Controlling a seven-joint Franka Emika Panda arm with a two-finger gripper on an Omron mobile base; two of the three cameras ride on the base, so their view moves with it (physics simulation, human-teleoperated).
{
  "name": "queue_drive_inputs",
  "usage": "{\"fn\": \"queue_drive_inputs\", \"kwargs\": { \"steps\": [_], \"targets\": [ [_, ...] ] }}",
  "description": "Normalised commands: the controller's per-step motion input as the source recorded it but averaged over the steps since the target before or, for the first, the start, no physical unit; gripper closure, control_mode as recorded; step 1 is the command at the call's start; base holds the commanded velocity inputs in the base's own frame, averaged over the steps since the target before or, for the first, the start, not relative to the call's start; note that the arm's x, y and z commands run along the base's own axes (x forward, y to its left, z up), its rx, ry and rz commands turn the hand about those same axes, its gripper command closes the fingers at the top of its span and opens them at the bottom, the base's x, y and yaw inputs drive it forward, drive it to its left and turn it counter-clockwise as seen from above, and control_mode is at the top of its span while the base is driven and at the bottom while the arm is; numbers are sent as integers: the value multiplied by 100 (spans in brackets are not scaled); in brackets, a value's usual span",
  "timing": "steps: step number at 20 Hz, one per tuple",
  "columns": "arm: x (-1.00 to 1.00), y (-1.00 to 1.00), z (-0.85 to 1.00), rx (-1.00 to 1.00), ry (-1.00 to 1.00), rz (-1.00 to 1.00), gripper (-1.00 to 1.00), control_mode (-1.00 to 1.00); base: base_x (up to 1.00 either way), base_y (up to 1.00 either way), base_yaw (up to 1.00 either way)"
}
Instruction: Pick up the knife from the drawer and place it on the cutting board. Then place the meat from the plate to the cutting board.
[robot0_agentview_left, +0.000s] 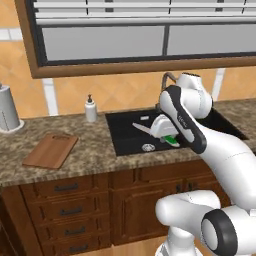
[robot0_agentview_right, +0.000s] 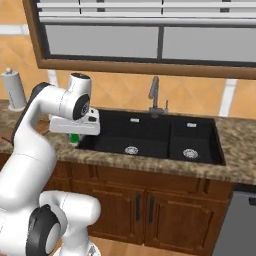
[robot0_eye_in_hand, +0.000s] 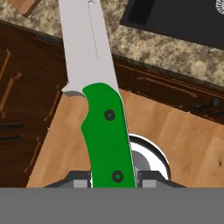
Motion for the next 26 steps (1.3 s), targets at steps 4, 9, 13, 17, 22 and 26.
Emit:
{"fn": "queue_drive_inputs", "kwargs": {
  "steps": [4, 9, 13, 17, 22, 26],
  "targets": [
    [0, 0, 0, 0, 0, 0, 100, 100, 2, 83, 0],
    [0, 0, 0, 0, 0, 0, 100, 100, 22, 29, 0],
    [0, 0, 0, 0, 0, 0, 100, 100, 46, 15, 0],
    [0, 0, 0, 0, 0, 0, 100, 100, 49, 35, 0],
    [0, 0, 0, 0, 0, 0, 100, 100, 20, 58, 0],
    [9, 14, 0, -5, 0, 0, 100, -100, 19, 41, 0]
  ]
}}
